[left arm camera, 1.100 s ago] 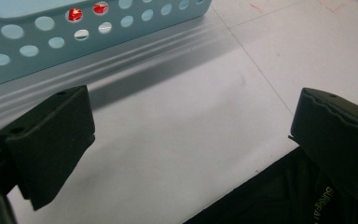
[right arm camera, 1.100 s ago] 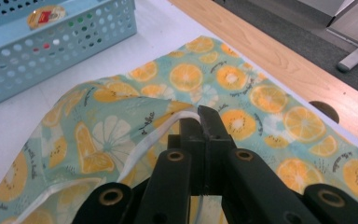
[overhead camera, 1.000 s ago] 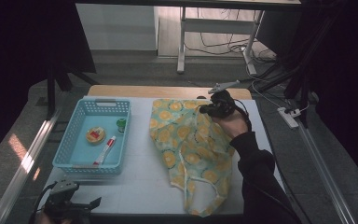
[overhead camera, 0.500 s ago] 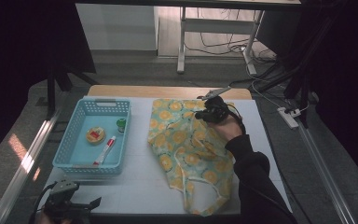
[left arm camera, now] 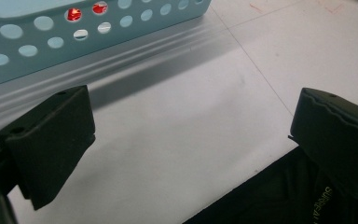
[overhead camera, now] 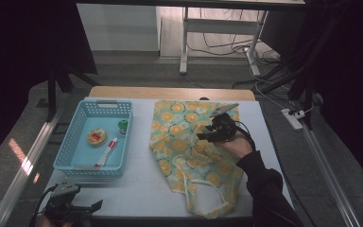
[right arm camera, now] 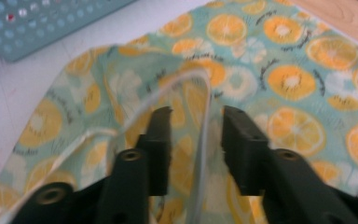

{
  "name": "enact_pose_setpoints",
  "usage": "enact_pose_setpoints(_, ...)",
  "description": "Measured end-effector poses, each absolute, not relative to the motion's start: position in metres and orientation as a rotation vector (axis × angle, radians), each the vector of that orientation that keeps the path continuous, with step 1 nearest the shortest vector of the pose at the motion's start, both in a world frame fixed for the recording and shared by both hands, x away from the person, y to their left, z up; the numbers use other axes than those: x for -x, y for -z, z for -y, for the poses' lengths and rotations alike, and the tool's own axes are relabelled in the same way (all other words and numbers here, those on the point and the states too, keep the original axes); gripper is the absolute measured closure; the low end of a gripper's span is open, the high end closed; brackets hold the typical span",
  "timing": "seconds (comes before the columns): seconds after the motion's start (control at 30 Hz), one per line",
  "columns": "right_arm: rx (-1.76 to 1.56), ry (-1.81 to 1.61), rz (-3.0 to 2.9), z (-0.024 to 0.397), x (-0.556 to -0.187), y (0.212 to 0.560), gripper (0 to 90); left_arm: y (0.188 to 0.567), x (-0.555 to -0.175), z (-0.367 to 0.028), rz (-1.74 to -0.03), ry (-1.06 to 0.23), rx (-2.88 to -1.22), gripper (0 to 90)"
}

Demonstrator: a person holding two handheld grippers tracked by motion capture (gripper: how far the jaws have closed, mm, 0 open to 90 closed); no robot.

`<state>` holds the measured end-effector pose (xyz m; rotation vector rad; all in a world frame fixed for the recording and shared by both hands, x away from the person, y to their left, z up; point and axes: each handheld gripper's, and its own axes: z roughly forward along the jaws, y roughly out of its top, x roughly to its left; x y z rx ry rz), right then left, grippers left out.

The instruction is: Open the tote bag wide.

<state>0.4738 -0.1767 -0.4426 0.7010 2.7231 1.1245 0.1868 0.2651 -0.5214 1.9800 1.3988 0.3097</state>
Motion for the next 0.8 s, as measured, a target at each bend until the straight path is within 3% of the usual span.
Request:
enact_pose_setpoints(0.03, -0.703, -1.13, -2.727, 0.179, -0.471, 0.443, 43.4, 0.521, -0.187, -0.265, -1.4, -0.31, -1.98, 0.1)
enact_pose_setpoints(0.07, -0.703, -1.13, -2.727, 0.179, -0.471, 0.443, 43.4, 0.521, -0.187, -0.265, -1.4, -0.309, -1.98, 0.1)
enact_pose_setpoints(0.23, -0.692, -1.075, -2.788, 0.18, -0.445, 0.453, 14.4, 0.522, -0.187, -0.265, -1.401, -0.31, -1.979, 0.1)
enact_pose_setpoints(0.3, -0.641, -1.023, -2.802, 0.176, -0.436, 0.462, 8.7, 0.522, -0.187, -0.265, -1.401, -0.31, -1.979, 0.1)
enact_pose_setpoints(0.47, -0.615, -0.878, -2.83, 0.168, -0.433, 0.492, 10.1, 0.522, -0.187, -0.265, -1.4, -0.31, -1.98, 0.1)
enact_pose_setpoints(0.57, -0.608, -0.84, -2.84, 0.166, -0.434, 0.502, 17.0, 0.522, -0.187, -0.265, -1.4, -0.308, -1.977, 0.1)
enact_pose_setpoints(0.63, -0.573, -0.801, -2.823, 0.166, -0.432, 0.507, 28.0, 0.522, -0.187, -0.265, -1.4, -0.307, -1.977, 0.1)
enact_pose_setpoints(0.67, -0.516, -0.779, -2.818, 0.167, -0.429, 0.51, 50.3, 0.522, -0.187, -0.265, -1.4, -0.308, -1.978, 0.1)
enact_pose_setpoints(0.7, -0.49, -0.789, -2.832, 0.168, -0.428, 0.51, 59.1, 0.522, -0.187, -0.265, -1.4, -0.308, -1.978, 0.1)
enact_pose_setpoints(0.73, -0.49, -0.789, -2.832, 0.168, -0.428, 0.51, 59.1, 0.522, -0.187, -0.265, -1.399, -0.308, -1.979, 0.1)
enact_pose_setpoints(0.77, -0.497, -0.798, -2.837, 0.17, -0.428, 0.509, 78.8, 0.522, -0.187, -0.265, -1.399, -0.307, -1.979, 0.1)
enact_pose_setpoints(0.8, -0.487, -0.795, -2.833, 0.171, -0.429, 0.508, 87.4, 0.522, -0.187, -0.265, -1.399, -0.308, -1.979, 0.1)
